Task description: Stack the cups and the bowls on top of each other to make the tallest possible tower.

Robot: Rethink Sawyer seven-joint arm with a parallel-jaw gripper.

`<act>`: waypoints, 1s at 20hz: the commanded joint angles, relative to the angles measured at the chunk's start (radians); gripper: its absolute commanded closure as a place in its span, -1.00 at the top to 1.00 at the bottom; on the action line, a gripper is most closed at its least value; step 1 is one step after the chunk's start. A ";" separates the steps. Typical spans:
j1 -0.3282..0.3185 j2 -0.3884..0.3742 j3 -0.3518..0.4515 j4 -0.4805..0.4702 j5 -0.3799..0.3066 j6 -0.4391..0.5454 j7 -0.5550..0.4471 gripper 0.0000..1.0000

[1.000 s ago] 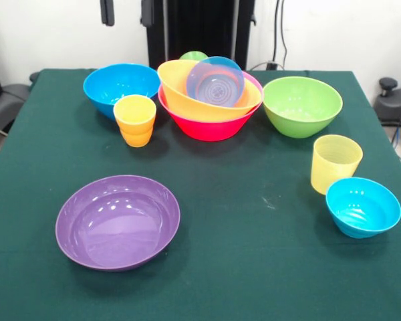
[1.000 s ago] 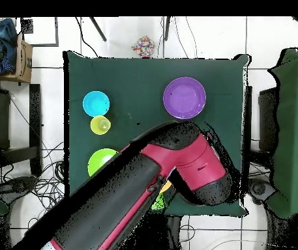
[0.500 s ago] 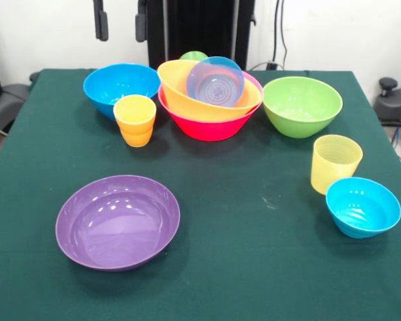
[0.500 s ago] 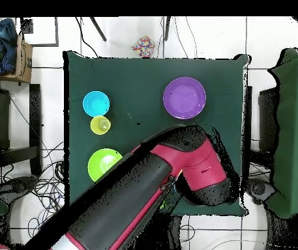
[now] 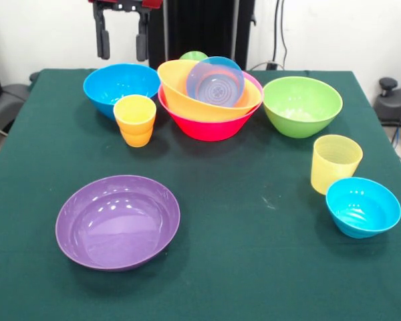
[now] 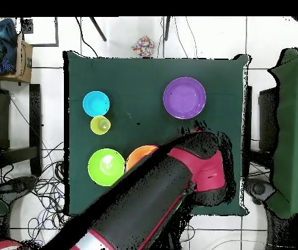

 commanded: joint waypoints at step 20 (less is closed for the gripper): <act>-0.041 0.104 0.178 0.068 0.246 0.074 -0.561 1.00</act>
